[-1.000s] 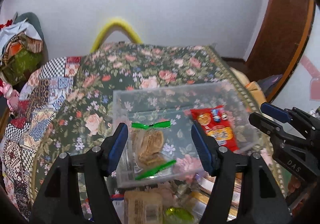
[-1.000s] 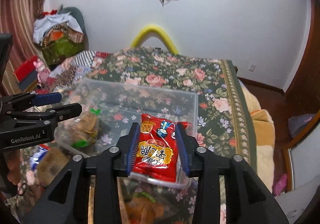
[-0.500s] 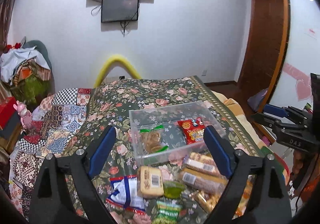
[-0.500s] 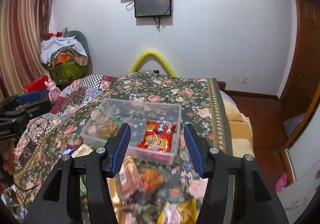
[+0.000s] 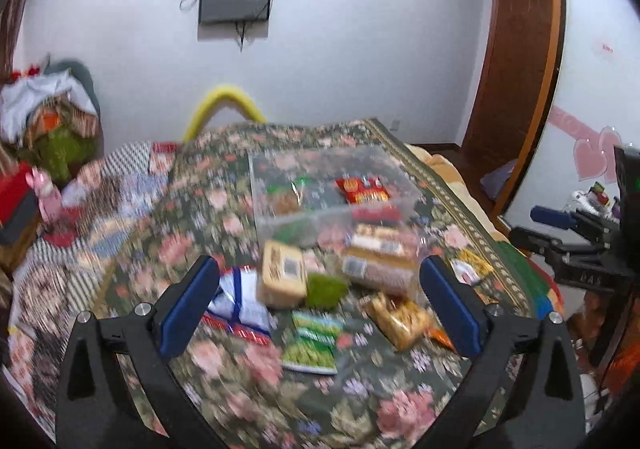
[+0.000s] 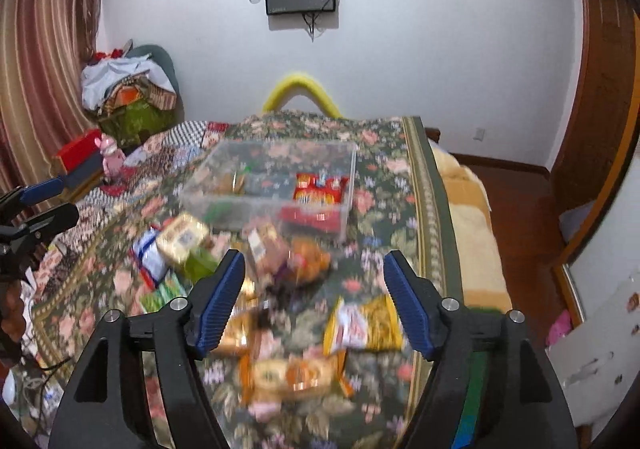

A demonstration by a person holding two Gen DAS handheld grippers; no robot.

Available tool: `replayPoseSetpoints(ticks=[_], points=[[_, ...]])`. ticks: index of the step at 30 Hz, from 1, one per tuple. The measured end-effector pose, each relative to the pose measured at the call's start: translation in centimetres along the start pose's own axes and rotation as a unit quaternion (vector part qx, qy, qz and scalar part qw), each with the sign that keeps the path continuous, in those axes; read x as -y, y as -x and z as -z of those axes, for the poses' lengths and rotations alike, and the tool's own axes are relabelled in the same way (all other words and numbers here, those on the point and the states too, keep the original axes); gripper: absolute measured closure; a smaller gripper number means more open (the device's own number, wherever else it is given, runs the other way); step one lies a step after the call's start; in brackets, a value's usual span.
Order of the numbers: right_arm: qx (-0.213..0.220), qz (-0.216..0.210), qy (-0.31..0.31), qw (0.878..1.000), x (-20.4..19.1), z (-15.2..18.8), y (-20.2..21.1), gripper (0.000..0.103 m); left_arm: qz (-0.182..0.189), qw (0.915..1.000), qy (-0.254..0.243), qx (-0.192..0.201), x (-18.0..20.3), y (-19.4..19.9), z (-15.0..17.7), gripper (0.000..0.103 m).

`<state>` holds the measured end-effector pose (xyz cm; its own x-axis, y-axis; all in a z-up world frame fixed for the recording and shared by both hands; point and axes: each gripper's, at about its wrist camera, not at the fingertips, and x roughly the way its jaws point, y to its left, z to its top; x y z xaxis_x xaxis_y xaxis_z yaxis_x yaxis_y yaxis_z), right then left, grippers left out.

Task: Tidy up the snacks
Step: 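Grasp the green pea bag with the left tool while the right tool grasps the bread pack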

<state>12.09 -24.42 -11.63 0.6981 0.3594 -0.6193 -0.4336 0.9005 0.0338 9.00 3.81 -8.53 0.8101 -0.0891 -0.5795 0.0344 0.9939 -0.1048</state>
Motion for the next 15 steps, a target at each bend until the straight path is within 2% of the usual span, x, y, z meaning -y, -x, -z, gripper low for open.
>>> replayPoseSetpoints(ticks=[5, 10, 15], points=[[-0.025, -0.001, -0.006, 1.000, -0.3, 2.6, -0.1, 0.021, -0.004, 0.9995, 0.015, -0.028, -0.7, -1.3, 2.4, 0.001], [-0.060, 0.006, -0.004, 0.998, -0.7, 5.2, -1.3, 0.021, -0.006, 0.9977, 0.017, -0.066, -1.1, -3.4, 4.3, 0.002], [-0.090, -0.002, -0.014, 0.996, -0.4, 6.9, -2.7, 0.018, -0.006, 0.9938, 0.024, -0.109, -1.3, -5.9, 6.4, 0.007]])
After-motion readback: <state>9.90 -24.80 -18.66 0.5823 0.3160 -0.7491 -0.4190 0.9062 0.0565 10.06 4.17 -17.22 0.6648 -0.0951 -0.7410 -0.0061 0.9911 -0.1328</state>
